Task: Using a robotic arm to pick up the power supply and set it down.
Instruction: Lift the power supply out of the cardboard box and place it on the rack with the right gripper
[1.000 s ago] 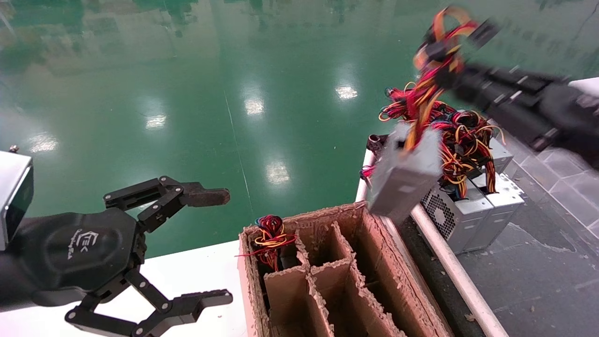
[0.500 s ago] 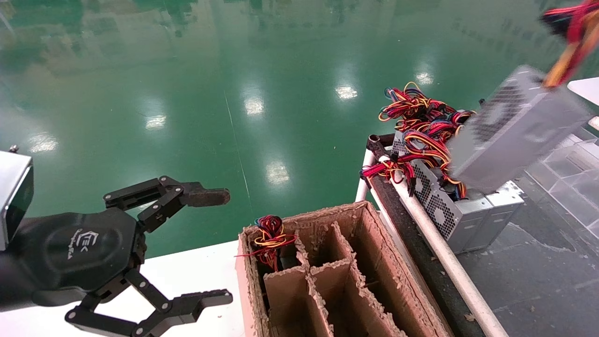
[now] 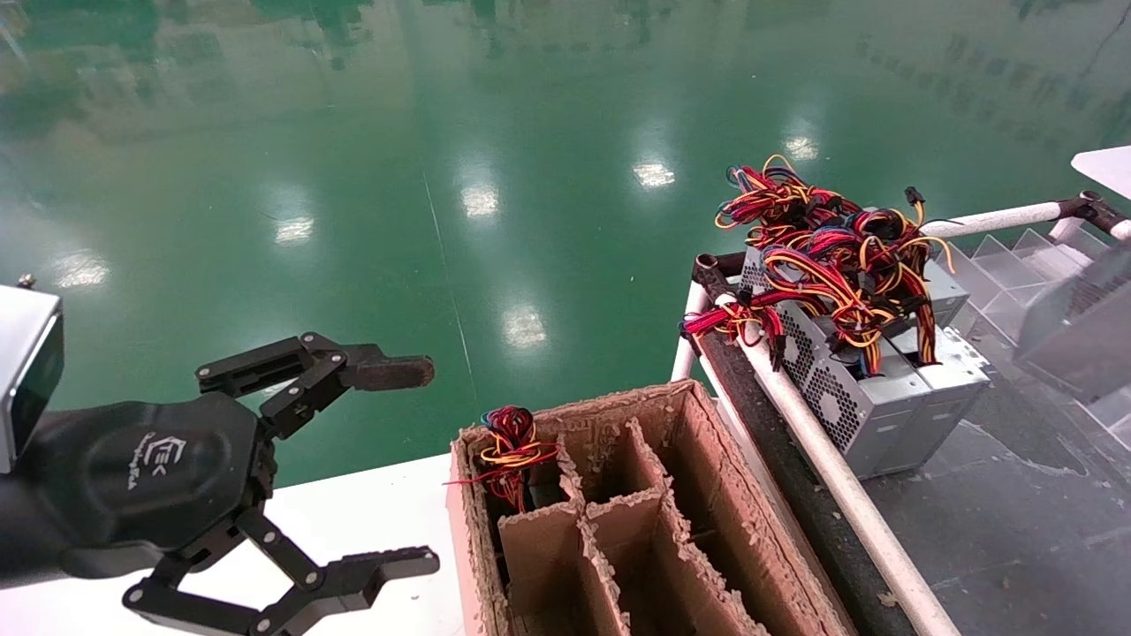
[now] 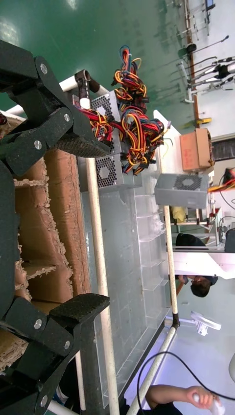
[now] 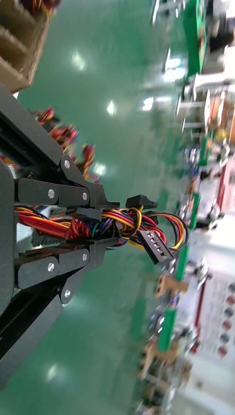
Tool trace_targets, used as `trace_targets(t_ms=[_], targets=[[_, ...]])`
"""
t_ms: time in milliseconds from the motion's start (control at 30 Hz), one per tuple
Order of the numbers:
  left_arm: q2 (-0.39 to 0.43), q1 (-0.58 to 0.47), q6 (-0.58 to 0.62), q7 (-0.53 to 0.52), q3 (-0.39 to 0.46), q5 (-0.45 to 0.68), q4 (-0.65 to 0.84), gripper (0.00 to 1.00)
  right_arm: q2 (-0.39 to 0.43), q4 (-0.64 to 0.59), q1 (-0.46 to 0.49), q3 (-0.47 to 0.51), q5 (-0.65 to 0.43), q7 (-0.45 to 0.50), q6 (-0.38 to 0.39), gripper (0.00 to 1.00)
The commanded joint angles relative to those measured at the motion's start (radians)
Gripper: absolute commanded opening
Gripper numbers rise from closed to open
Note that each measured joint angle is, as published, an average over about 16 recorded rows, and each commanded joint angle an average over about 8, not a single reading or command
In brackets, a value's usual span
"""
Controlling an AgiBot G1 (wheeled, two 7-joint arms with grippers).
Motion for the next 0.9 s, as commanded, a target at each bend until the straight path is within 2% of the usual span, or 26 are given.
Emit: trace_targets(t_ms=[33,200,400,900], targets=[[0.000,0.000,0.000,0.000,0.000,0.000,0.000,1.00,0.014,-0.037,-0.004,-0.003,-0.011,-0.018,-0.004,0.00],[0.000,0.000,0.000,0.000,0.000,0.000,0.000,1.00,0.004,-0.104,-0.020,-0.016,-0.031,-0.059,-0.013,0.00],[0.000,0.000,0.000,0.000,0.000,0.000,0.000,1.00,-0.042,-0.138,-0.017,-0.051,-0.085,-0.105,0.011,0.00],[0.000,0.000,0.000,0.000,0.001,0.000,0.000,1.00,-0.202,-0.177,0.081,-0.136,-0.216,-0.165,0.093,0.00]])
